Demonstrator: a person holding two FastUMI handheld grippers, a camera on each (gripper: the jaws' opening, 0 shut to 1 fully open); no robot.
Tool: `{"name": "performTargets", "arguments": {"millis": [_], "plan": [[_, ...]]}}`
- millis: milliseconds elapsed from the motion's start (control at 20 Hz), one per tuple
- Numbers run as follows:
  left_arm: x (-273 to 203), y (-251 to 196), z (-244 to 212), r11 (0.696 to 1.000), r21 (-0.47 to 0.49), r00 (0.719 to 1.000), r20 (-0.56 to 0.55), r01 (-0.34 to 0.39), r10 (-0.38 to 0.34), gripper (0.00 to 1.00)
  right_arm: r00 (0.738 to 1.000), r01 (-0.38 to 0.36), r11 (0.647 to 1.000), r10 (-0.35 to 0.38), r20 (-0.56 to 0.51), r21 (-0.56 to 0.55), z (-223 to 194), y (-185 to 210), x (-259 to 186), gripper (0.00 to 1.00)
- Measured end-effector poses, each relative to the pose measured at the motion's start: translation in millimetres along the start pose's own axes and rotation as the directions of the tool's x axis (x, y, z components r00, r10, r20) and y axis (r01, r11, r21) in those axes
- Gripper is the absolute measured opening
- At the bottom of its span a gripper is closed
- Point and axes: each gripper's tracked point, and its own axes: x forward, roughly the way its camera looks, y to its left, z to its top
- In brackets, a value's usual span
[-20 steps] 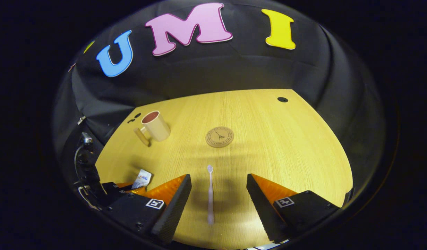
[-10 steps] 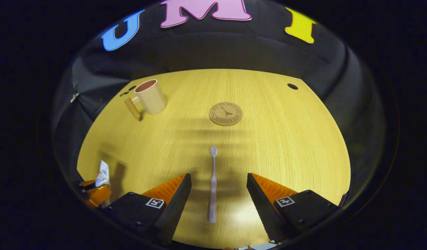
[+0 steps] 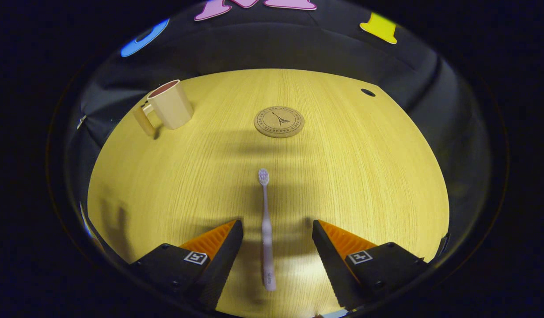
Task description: Put the toothbrush and toothpaste on the desktop into the cup, then pick up the cup and place it on the coaster on the desktop.
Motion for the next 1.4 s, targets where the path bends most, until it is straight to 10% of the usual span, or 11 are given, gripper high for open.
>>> {"name": "performTargets", "arguments": {"millis": [350, 650, 1400], "plan": [[-12.0, 4.6, -18.4, 0.999, 0.006, 0.999, -0.003, 0.051, -0.051, 0.20, 1.000, 0.009, 0.996, -0.010, 0.008, 0.093, -2.5, 14.0, 1.6, 0.88], [-24.4, 15.9, -33.1, 0.997, 0.002, 0.997, -0.008, 0.071, -0.071, 0.20, 1.000, 0.001, 0.999, 0.000, -0.016, 0.053, -3.7, 26.5, 2.5, 0.18], [-15.5, 15.7, -1.4, 0.998, -0.021, 0.998, 0.021, 0.061, -0.060, 0.20, 0.986, -0.164, 0.986, 0.163, -0.028, -0.035, -9.7, 31.8, -26.6, 0.05]]}}
